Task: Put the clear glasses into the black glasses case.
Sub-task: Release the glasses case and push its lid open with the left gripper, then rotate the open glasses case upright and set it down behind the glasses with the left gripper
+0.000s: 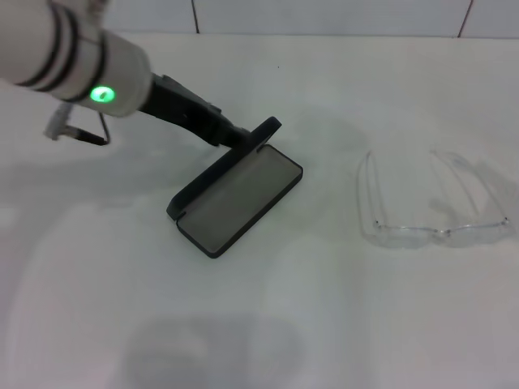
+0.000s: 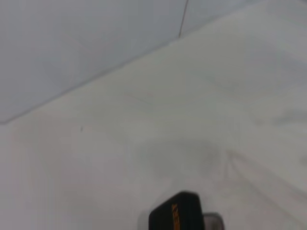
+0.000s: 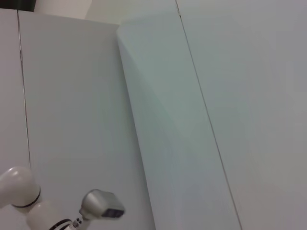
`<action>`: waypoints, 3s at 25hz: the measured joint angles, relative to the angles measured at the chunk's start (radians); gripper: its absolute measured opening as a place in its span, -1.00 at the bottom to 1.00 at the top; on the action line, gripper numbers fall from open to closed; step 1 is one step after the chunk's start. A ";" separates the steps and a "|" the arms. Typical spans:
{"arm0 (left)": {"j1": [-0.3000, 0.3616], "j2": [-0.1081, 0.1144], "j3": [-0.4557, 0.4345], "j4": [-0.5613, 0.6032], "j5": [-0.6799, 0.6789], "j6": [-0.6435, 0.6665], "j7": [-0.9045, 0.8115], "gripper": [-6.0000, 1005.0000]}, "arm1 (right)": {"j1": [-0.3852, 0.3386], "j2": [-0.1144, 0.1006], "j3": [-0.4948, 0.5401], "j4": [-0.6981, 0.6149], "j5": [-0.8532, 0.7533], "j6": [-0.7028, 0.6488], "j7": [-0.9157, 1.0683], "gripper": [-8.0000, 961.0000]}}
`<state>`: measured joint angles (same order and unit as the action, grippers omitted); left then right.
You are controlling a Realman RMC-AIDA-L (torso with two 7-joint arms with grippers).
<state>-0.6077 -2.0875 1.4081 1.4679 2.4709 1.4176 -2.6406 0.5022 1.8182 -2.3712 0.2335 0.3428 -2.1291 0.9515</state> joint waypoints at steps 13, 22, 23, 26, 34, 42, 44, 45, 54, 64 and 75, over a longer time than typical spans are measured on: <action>-0.023 -0.002 0.133 -0.079 0.076 -0.084 -0.055 0.11 | 0.004 0.006 -0.002 -0.001 0.002 -0.003 -0.012 0.82; -0.050 -0.002 0.141 -0.177 0.078 -0.133 -0.031 0.05 | 0.005 0.008 -0.002 -0.009 0.002 -0.003 -0.013 0.82; -0.052 -0.002 0.142 -0.183 0.078 -0.136 -0.027 0.04 | 0.004 0.008 -0.002 -0.009 0.002 -0.003 -0.013 0.82; -0.067 -0.002 0.142 -0.212 0.078 -0.139 -0.017 0.02 | 0.004 0.010 -0.002 -0.008 0.002 -0.002 -0.013 0.82; -0.083 -0.003 0.151 -0.245 0.104 -0.134 0.005 -0.09 | 0.001 0.013 -0.003 -0.009 0.002 -0.002 -0.014 0.82; -0.078 -0.003 0.197 -0.234 0.124 -0.135 0.004 -0.39 | -0.005 0.020 -0.003 -0.009 0.002 -0.002 -0.017 0.82; -0.075 -0.004 0.210 -0.222 0.130 -0.136 0.002 -0.45 | -0.005 0.022 -0.003 -0.007 0.002 -0.002 -0.018 0.82; -0.071 -0.004 0.216 -0.210 0.131 -0.135 0.002 -0.48 | -0.006 0.023 -0.003 -0.006 0.002 -0.002 -0.019 0.82; 0.110 -0.003 0.353 0.119 0.133 -0.168 0.146 -0.58 | -0.073 0.032 0.006 -0.023 0.146 -0.022 -0.028 0.82; 0.197 -0.003 0.527 0.191 0.164 -0.271 0.342 -0.55 | -0.139 0.050 -0.002 -0.053 0.304 -0.023 -0.028 0.82; 0.149 -0.011 0.657 0.106 0.207 -0.421 0.333 -0.51 | -0.133 0.053 -0.003 -0.054 0.303 -0.023 -0.028 0.82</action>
<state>-0.4588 -2.0988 2.0647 1.5740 2.6782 0.9966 -2.3076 0.3694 1.8714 -2.3746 0.1794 0.6463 -2.1523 0.9235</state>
